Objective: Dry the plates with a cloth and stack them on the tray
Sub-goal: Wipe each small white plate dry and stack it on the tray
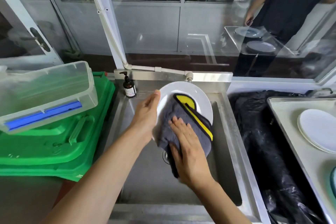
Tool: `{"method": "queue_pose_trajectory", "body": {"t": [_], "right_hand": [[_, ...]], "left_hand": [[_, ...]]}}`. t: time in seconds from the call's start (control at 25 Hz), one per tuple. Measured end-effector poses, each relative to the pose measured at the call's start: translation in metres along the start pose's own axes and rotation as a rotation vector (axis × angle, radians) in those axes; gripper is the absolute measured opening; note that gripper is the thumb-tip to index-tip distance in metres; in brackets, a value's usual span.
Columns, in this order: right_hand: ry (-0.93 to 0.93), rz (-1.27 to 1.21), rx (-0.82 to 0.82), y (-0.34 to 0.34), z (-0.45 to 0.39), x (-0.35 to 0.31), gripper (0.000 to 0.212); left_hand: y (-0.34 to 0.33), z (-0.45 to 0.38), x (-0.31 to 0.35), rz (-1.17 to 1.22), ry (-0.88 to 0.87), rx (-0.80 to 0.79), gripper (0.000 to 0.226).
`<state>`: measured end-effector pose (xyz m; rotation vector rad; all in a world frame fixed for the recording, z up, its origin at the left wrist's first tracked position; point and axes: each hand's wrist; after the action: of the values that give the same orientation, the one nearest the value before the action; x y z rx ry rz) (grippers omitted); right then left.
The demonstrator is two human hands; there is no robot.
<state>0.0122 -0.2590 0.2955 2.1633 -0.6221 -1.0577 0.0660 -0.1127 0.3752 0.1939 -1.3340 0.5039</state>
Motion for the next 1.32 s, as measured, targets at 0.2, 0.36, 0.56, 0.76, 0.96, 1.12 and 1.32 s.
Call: {"method": "queue_pose_trajectory", "body": {"t": [0.2,0.36,0.56,0.76,0.96,1.12,1.32], "right_hand": [[0.029,0.1,0.084,0.022,-0.068,0.011,0.048],[-0.069,0.184,0.167,0.038,-0.067,0.047,0.047],[-0.139,0.126,0.119,0.025,-0.006,0.054,0.051],[-0.004,0.076,0.089,0.002,0.026,0.015,0.049],[0.23,0.16,0.099,0.006,-0.003,-0.003,0.047],[0.276,0.222,0.243,0.014,-0.015,0.004,0.036],[0.012,-0.001,0.244,0.034,-0.028,0.0,0.034]], "left_hand": [[-0.011,0.011,-0.003,0.041,0.042,-0.028,0.032],[-0.005,0.005,0.012,0.065,0.06,0.083,0.024],[-0.002,-0.002,0.023,0.065,0.061,0.107,0.027],[-0.006,-0.012,0.022,0.06,0.067,0.131,0.023],[-0.011,-0.014,0.016,0.031,0.1,0.145,0.045],[-0.013,-0.015,0.021,0.149,0.148,0.167,0.04],[-0.008,-0.016,0.029,0.317,0.33,0.102,0.021]]}}
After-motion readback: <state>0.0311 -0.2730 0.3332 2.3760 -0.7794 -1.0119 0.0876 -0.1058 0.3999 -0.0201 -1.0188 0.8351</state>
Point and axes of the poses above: each hand's wrist, its own z-axis away from the middle knuckle, its own y-axis out of the back of the hand, x = y × z, and after that the axes turned 7 degrees about z, right-handed
